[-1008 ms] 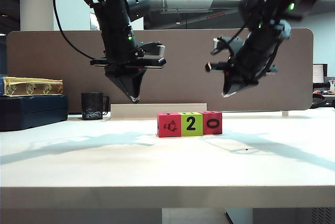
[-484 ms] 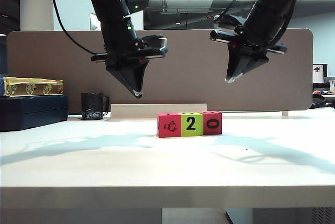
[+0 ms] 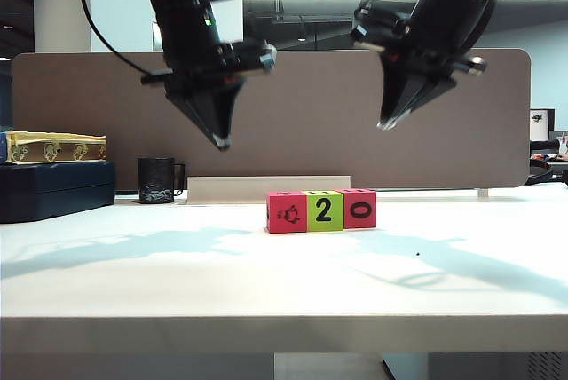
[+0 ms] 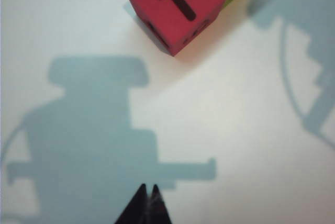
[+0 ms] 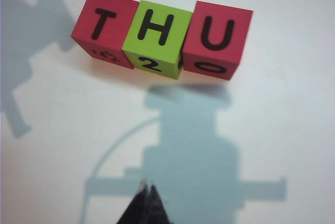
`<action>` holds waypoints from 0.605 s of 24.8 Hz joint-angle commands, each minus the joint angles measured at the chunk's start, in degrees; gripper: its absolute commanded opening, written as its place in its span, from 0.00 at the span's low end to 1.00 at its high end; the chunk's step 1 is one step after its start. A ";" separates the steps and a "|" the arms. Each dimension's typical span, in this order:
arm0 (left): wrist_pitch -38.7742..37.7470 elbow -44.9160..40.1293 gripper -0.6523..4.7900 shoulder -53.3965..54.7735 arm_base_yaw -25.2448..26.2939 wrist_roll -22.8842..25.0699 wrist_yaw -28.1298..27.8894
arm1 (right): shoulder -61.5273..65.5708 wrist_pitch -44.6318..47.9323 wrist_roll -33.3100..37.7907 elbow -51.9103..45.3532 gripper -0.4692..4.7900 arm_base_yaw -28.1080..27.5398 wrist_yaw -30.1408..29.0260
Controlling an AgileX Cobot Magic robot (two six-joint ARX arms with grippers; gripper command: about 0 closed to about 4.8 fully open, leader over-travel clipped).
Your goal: Select the appropriate blocks from the scattered letter blocks on the table and arrange them in a row to spell out "THU".
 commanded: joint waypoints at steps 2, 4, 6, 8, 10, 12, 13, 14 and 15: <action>-0.20 0.24 0.11 -5.79 -0.13 1.18 0.22 | -5.05 -4.09 -0.26 0.13 0.08 -0.09 1.18; -0.13 0.24 0.11 -9.73 -0.11 1.05 -0.04 | -9.14 -6.23 -0.44 -0.24 0.08 -0.15 3.58; 0.46 -0.13 0.11 -13.92 0.17 0.59 -0.26 | -13.53 -7.72 -0.44 -1.40 0.08 -0.15 4.15; 2.75 -2.45 0.11 -18.27 0.28 -0.17 -1.16 | -17.51 -7.91 -0.42 -3.61 0.08 -0.17 4.83; 8.68 -9.44 0.11 -26.12 0.74 -1.40 -3.61 | -24.26 -7.74 -0.39 -8.63 0.08 -0.37 7.06; 13.40 -17.29 0.11 -33.48 0.74 -2.75 -4.42 | -31.43 -6.08 -0.11 -15.04 0.08 -0.39 8.61; 14.40 -20.22 0.11 -36.20 0.74 -2.75 -5.16 | -34.10 -5.01 -0.13 -17.64 0.08 -0.42 9.09; 14.84 -21.92 0.11 -37.70 0.74 -2.73 -5.84 | -35.80 -4.44 -0.13 -19.32 0.08 -0.46 9.35; 15.52 -24.65 0.11 -40.06 0.74 -2.75 -6.91 | -38.51 -3.19 -0.13 -22.01 0.08 -0.46 9.81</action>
